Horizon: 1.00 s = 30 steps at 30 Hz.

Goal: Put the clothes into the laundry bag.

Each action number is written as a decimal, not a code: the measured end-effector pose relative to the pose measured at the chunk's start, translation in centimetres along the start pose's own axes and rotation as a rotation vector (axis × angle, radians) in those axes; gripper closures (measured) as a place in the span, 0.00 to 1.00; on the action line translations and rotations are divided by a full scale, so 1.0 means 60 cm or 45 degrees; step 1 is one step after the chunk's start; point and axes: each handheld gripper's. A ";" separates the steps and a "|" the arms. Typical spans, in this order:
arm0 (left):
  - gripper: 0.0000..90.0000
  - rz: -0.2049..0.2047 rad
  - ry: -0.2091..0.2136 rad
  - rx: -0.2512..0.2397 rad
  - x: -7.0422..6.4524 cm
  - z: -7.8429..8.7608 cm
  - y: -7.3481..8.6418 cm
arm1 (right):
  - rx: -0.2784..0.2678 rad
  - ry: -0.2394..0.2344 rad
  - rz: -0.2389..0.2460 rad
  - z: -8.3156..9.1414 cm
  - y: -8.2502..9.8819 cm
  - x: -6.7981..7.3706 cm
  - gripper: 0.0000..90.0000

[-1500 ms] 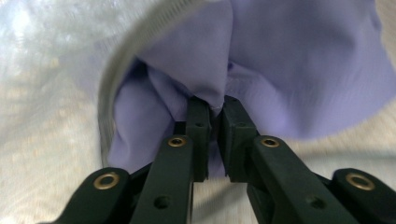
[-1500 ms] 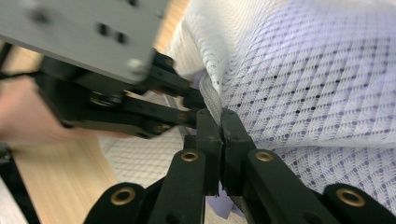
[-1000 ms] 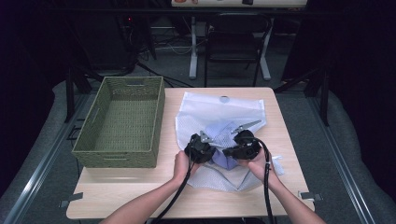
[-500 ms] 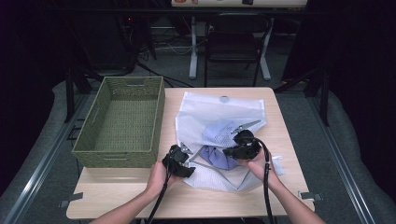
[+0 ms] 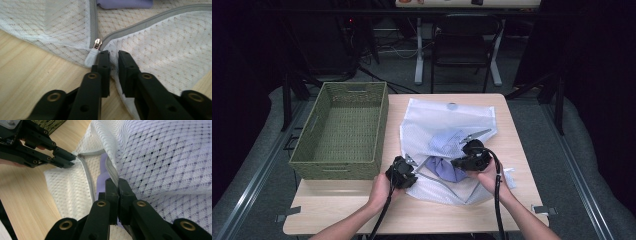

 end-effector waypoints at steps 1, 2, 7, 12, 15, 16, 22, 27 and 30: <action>0.94 -0.013 -0.005 -0.001 0.000 0.000 0.001 | -0.001 0.001 -0.003 0.001 0.000 0.001 0.99; 0.96 -0.016 -0.003 -0.001 0.000 0.000 0.001 | -0.008 0.000 0.004 0.002 -0.001 0.002 0.99; 0.98 -0.043 0.006 -0.022 -0.004 0.017 0.003 | -0.019 0.000 0.002 0.003 -0.001 0.001 0.99; 0.98 -0.062 0.014 -0.068 -0.013 0.048 0.014 | -0.024 0.001 -0.001 0.005 -0.003 0.001 0.99; 0.98 -0.064 0.007 -0.068 -0.014 0.062 0.028 | -0.019 0.010 0.012 0.006 -0.003 0.001 0.98; 0.98 -0.071 0.000 -0.050 -0.013 0.064 0.033 | -0.021 0.010 0.012 0.006 -0.003 0.001 0.98; 0.70 -0.064 -0.033 -0.093 -0.018 0.078 0.034 | -0.021 0.003 0.029 0.005 -0.007 0.010 0.98; 0.51 -0.093 -0.111 -0.110 -0.025 0.049 -0.010 | -0.023 0.003 0.037 0.006 -0.009 0.014 0.98; 0.49 -0.095 -0.121 -0.093 -0.019 0.018 -0.033 | -0.031 0.003 0.033 0.009 -0.009 0.014 0.98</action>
Point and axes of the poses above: each handheld gripper's, and its own axes: z roughly backward along the jaws, y roughly out of its underside, x roughly to its left, and after that the axes turned 6 degrees about y, right-handed
